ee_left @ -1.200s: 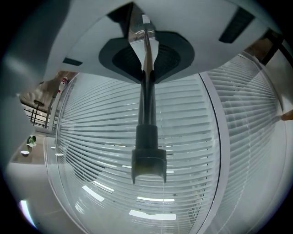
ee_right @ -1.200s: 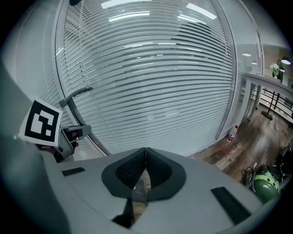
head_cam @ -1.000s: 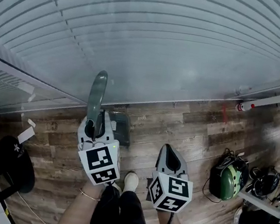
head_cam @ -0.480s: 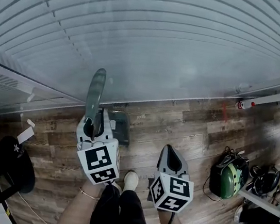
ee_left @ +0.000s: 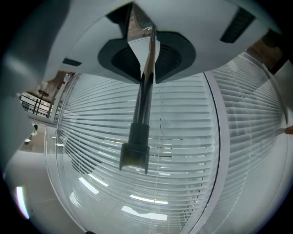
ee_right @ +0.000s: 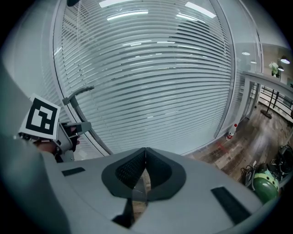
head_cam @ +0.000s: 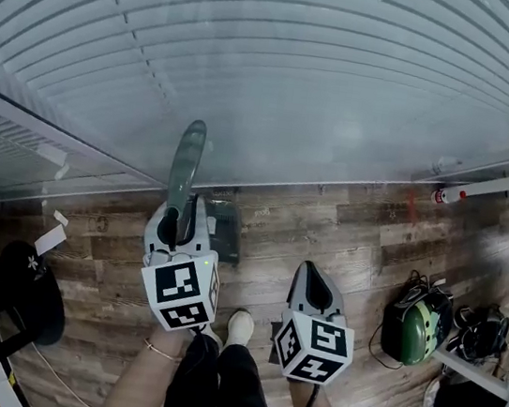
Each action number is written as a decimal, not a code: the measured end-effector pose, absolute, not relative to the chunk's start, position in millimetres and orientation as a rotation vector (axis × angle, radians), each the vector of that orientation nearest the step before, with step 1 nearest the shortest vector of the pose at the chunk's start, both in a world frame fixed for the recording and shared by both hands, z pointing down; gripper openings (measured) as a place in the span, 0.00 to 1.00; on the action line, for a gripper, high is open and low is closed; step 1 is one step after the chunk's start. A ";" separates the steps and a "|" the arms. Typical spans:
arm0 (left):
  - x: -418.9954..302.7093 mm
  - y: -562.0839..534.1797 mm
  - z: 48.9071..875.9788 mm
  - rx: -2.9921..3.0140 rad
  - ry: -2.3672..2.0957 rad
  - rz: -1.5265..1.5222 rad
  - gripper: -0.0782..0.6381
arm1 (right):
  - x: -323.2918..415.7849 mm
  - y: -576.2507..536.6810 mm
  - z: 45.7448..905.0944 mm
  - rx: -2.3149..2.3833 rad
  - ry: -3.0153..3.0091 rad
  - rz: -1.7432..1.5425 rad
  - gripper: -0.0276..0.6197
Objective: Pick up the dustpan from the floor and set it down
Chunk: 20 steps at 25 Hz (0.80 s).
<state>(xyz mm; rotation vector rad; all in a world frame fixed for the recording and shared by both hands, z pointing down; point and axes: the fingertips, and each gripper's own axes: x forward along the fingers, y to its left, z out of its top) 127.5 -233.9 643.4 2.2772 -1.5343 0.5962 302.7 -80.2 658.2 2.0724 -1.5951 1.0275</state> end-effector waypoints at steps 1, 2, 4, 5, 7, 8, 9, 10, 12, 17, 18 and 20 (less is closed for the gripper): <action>127.1 -232.7 643.0 2.279 -1.526 0.591 0.26 | 302.4 -80.4 657.6 2.073 -1.597 1.027 0.09; 126.6 -231.2 642.8 2.279 -1.516 0.588 0.27 | 302.1 -80.5 656.8 2.074 -1.598 1.025 0.09; 123.3 -227.7 642.2 2.273 -1.504 0.588 0.30 | 300.6 -80.5 653.7 2.076 -1.602 1.021 0.09; 120.6 -225.9 641.2 2.268 -1.503 0.588 0.30 | 299.4 -80.7 651.3 2.078 -1.605 1.018 0.09; 114.8 -221.3 637.8 2.260 -1.503 0.590 0.31 | 297.0 -81.4 645.3 2.080 -1.612 1.011 0.09; 112.6 -218.0 635.8 2.257 -1.502 0.593 0.31 | 296.6 -81.5 641.9 2.080 -1.614 1.009 0.09; 110.7 -214.3 633.7 2.255 -1.500 0.597 0.31 | 296.7 -81.7 638.4 2.081 -1.617 1.006 0.09; 108.9 -210.6 631.2 2.255 -1.499 0.600 0.31 | 297.0 -82.5 634.6 2.084 -1.621 1.001 0.09; 104.1 -203.8 625.1 2.259 -1.501 0.603 0.31 | 297.0 -86.0 625.9 2.094 -1.637 0.986 0.09; 85.8 -180.8 599.7 2.268 -1.510 0.620 0.31 | 293.8 -87.7 598.8 2.110 -1.670 0.958 0.09; 82.2 -176.4 593.1 2.270 -1.509 0.619 0.31 | 293.1 -86.7 593.7 2.108 -1.675 0.956 0.09; 75.5 -167.5 578.8 2.273 -1.498 0.616 0.31 | 291.2 -82.3 581.8 2.100 -1.685 0.952 0.09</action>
